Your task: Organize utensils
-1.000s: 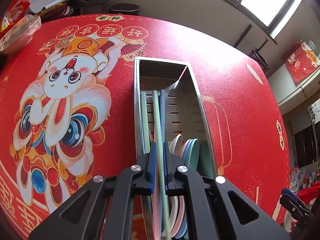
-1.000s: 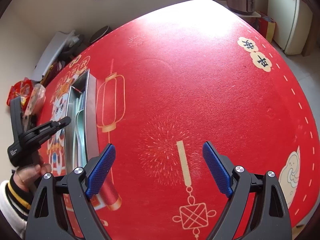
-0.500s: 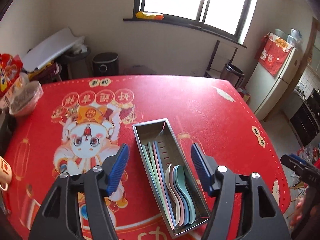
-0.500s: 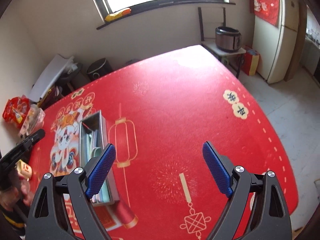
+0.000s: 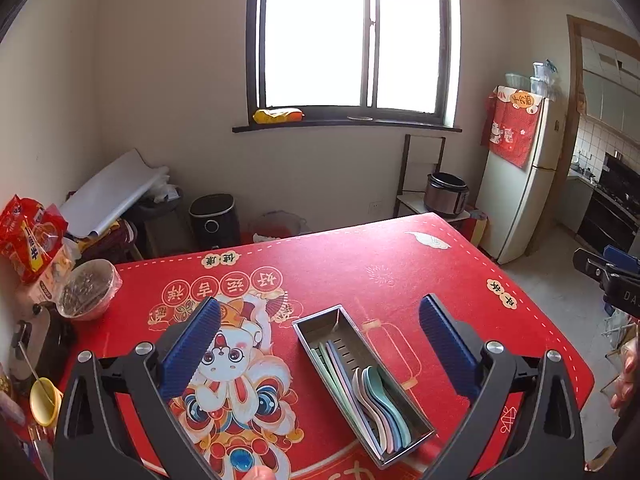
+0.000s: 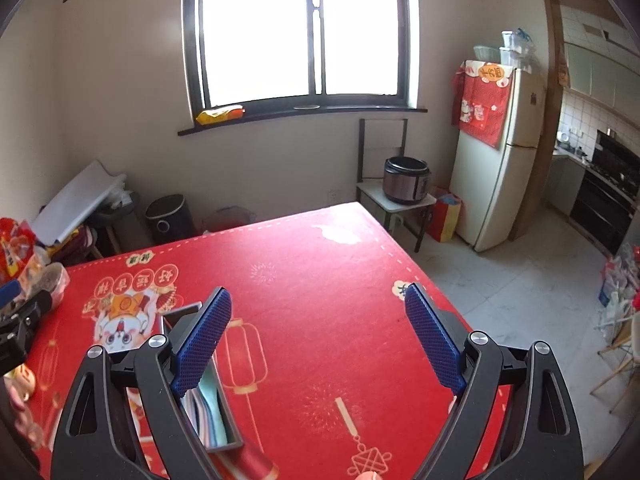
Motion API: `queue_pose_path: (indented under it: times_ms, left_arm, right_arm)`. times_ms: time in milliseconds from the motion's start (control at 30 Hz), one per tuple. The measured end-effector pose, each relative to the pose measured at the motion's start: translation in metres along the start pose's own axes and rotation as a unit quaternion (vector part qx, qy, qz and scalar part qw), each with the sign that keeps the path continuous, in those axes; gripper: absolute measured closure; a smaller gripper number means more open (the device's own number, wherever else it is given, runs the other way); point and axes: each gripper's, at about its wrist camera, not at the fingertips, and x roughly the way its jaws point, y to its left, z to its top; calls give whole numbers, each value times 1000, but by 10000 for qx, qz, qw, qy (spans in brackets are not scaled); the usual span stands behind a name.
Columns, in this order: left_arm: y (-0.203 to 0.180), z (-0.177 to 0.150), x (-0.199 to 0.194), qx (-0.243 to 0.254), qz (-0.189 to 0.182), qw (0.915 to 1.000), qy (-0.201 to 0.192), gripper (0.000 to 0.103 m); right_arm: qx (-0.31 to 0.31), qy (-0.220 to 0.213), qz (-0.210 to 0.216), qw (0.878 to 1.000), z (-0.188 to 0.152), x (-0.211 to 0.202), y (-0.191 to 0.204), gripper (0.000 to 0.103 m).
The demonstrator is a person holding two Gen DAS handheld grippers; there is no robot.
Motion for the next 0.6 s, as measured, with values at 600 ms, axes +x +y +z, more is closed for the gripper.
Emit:
queue_pose_path:
  times_ms: [600]
  left_arm:
    - [2,-3,-23,178,-314,9990,-261,6]
  right_arm:
    - [63,-208,-424,9989,-10,-31,11,17]
